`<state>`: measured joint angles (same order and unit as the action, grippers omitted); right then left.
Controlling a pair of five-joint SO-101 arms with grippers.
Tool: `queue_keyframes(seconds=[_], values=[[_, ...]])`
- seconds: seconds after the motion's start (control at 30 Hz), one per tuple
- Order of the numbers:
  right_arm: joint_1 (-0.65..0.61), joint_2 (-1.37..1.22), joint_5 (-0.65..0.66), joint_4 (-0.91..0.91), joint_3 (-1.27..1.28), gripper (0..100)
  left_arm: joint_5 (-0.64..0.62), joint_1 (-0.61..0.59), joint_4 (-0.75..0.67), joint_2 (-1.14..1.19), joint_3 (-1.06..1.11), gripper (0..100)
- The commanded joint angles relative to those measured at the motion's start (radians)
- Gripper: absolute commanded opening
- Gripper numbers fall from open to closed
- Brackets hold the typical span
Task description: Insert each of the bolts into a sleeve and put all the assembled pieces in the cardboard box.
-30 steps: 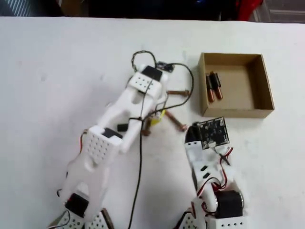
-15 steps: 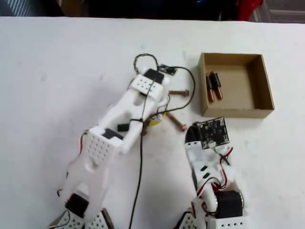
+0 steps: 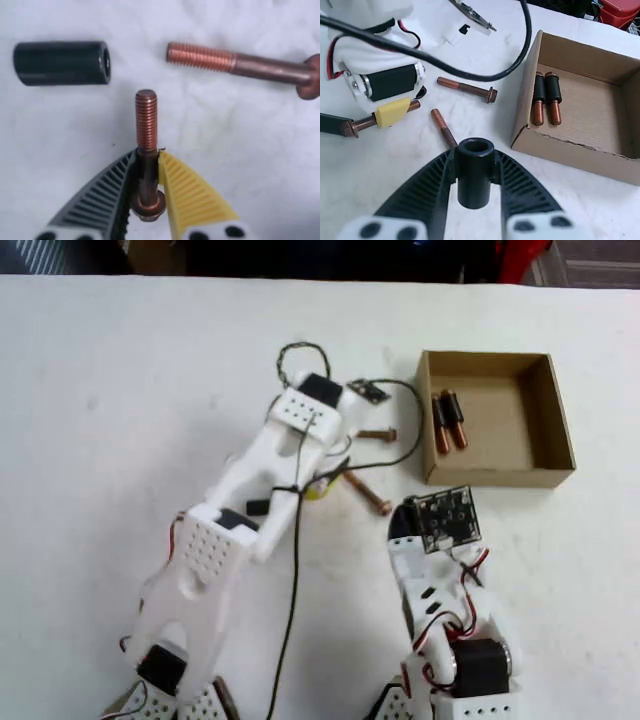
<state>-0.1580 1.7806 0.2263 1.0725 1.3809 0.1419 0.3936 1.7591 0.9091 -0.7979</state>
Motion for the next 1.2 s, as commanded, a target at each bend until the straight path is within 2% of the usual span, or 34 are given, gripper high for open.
queue_keyframes(seconds=[0.0, 0.07, 0.2, 0.4, 0.6, 0.87, 1.0, 1.17], values=[[-0.005, 0.008, 0.0, -0.002, 0.003, 1.6, 0.009, 0.008, 0.026, -0.03, -0.071, 2], [-0.005, 0.018, 0.0, -0.002, 0.005, 1.6, 0.038, 0.008, 0.026, -0.042, -0.063, 2], [-0.005, 0.018, 0.0, -0.002, 0.005, 1.6, 0.189, -0.008, 0.029, -0.125, -0.021, 2], [-0.005, 0.019, 0.002, -0.002, 0.005, 1.6, 0.301, -0.021, 0.028, -0.331, 0.175, 2], [-0.005, 0.019, 0.002, -0.002, 0.005, 1.6, 0.663, -0.125, 0.026, -0.496, 0.362, 2], [-0.008, 0.019, 0.002, -0.002, 0.015, 1.6, 1.152, -0.363, 0.025, -0.526, 0.396, 2], [-0.012, 0.019, 0.002, -0.002, 0.015, 1.6, 1.234, -0.414, -0.011, -0.51, 0.405, 2], [-0.01, 0.019, 0.002, -0.002, 0.015, 1.6, 1.29, -0.418, -0.018, -0.41, 0.394, 2]])
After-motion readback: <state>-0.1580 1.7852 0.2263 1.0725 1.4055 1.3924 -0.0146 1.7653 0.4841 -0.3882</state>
